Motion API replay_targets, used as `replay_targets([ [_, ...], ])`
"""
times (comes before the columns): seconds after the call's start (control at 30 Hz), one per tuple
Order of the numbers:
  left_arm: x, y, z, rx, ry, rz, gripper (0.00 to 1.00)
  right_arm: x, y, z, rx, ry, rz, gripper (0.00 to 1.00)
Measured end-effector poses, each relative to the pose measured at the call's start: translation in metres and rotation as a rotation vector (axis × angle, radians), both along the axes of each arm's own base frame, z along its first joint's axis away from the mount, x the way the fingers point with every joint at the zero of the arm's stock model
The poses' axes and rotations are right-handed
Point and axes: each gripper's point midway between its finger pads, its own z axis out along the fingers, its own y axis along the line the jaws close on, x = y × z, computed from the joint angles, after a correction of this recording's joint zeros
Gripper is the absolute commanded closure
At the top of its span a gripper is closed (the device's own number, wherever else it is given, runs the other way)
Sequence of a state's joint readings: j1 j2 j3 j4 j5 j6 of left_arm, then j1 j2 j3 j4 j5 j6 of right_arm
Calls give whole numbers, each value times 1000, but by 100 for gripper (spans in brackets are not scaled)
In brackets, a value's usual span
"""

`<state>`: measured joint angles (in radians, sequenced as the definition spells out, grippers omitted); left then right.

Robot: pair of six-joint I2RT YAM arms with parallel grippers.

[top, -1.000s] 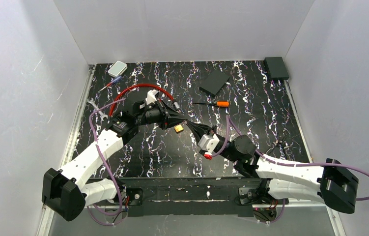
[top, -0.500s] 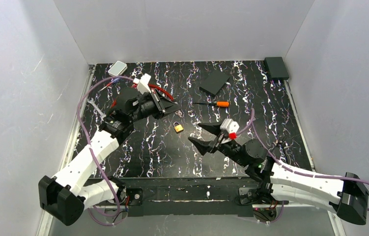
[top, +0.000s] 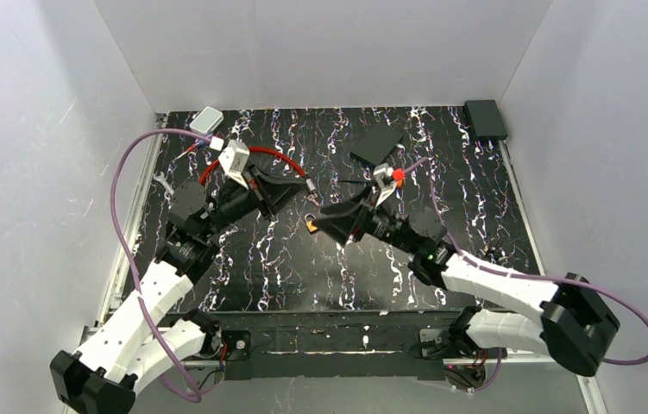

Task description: Unlock with the key

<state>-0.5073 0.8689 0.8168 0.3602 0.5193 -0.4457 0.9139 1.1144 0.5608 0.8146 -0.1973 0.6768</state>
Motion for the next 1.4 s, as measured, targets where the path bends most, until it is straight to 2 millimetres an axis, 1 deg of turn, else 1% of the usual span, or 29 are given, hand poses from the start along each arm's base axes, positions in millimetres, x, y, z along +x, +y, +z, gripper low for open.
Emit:
replay_targets([
  [0.07,-9,1,5,10,-85,-27,100,12,-3,7,60,5,27,26],
  [0.1,-13,3,10,12,-127,-33,100,13,-3,10,83,11,50,26],
  [0.2,-27,8,29,1,-246,-43,100,8,0,14,109,6,127,27],
  [0.3,-37,10,43,-18,-313,-61,100,-2,3,31,130,-44,194,27],
  [0.37,-39,9,44,-24,-316,-73,100,-8,3,49,150,-108,223,27],
  [0.5,-35,5,38,-34,-258,-88,100,-20,-4,78,175,-231,244,28],
  [0.57,-32,3,35,-41,-218,-92,100,-23,-8,90,179,-278,238,28],
  [0.63,-30,2,33,-52,-187,-90,100,-24,-10,97,179,-311,226,29],
  [0.7,-29,1,34,-67,-169,-89,100,-23,-11,97,169,-326,212,29],
  [0.87,-28,-1,38,-102,-141,-93,100,-14,-6,85,127,-310,191,33],
  [1.0,-26,-4,33,-120,-108,-93,100,-9,-2,77,110,-294,187,34],
  [1.13,-24,-7,30,-133,-91,-93,100,-9,-2,78,111,-294,188,36],
  [1.3,-25,-10,32,-147,-87,-100,100,-9,-1,84,122,-302,188,39],
  [1.4,-24,-12,31,-154,-88,-102,100,-7,1,86,129,-300,190,44],
])
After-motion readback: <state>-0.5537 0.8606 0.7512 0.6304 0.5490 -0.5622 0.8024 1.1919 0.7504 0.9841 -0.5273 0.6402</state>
